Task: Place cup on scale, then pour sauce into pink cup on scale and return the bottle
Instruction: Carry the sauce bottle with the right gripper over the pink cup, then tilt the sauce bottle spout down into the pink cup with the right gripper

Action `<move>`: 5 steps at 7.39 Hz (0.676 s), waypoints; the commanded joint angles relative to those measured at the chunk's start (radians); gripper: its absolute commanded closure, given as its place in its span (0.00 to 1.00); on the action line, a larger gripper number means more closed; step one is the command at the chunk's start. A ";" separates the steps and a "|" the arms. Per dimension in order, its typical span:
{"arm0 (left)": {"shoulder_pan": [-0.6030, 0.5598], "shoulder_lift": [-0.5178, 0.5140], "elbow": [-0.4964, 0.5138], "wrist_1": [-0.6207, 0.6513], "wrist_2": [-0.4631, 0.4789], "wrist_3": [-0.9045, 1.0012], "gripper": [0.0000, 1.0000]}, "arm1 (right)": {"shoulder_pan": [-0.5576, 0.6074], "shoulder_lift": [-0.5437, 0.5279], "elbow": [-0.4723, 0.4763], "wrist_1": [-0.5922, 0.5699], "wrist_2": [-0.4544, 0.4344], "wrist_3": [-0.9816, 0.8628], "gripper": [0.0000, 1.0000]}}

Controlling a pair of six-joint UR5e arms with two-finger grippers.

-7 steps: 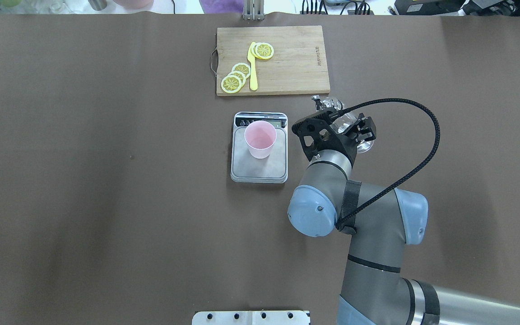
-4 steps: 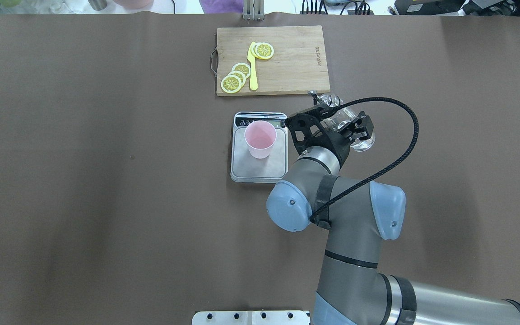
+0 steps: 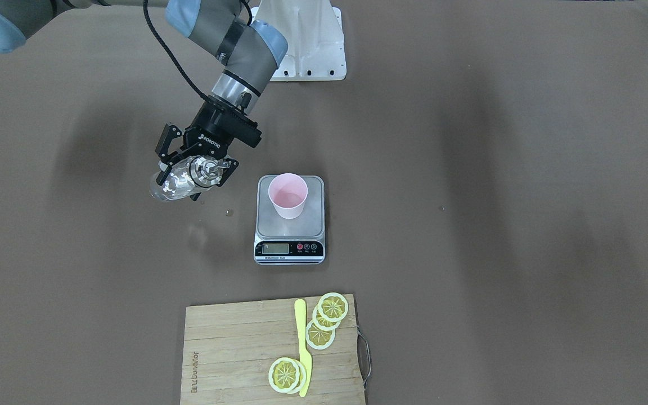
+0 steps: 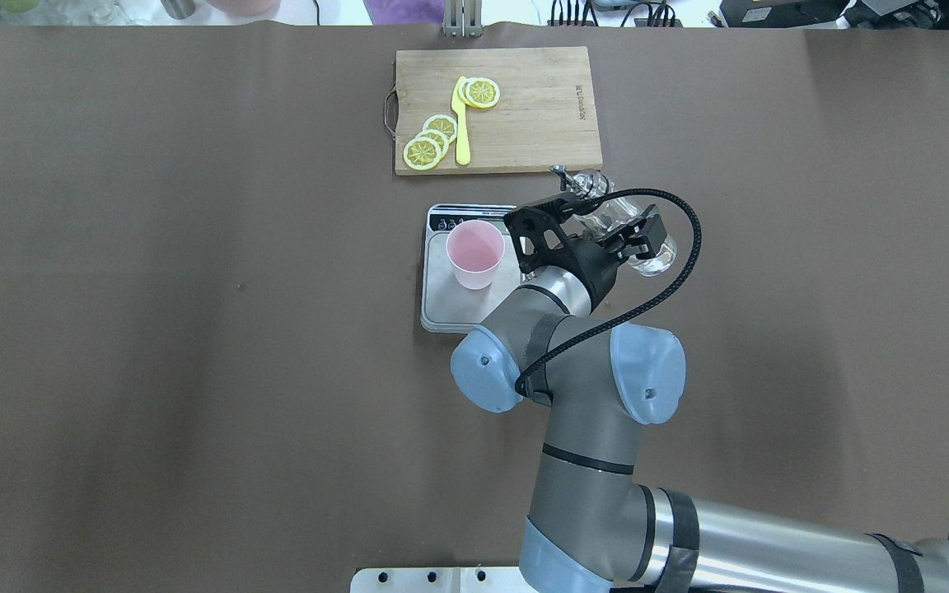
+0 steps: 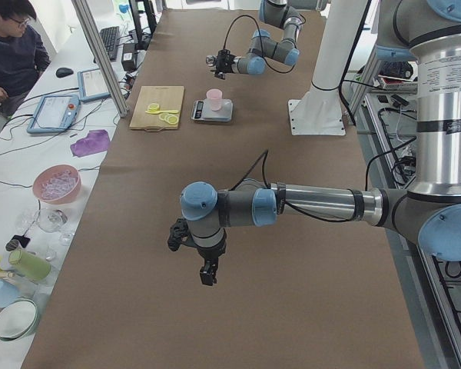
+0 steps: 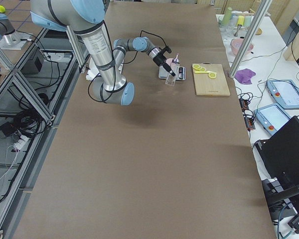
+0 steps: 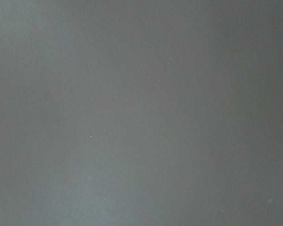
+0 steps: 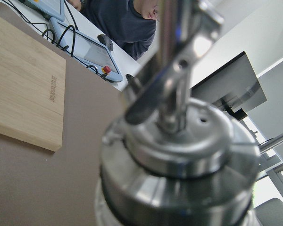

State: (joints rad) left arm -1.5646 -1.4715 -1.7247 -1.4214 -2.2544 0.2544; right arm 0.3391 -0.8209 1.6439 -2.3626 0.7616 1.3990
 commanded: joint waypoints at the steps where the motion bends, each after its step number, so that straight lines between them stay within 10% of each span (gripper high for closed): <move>1: 0.000 0.004 0.000 -0.001 0.001 0.000 0.01 | -0.006 0.016 -0.018 -0.111 -0.001 0.072 1.00; 5: 0.000 0.004 0.013 -0.001 -0.001 0.002 0.01 | -0.015 0.045 -0.029 -0.240 -0.034 0.094 1.00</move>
State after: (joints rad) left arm -1.5647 -1.4681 -1.7154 -1.4219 -2.2549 0.2559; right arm 0.3282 -0.7856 1.6229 -2.5736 0.7499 1.4920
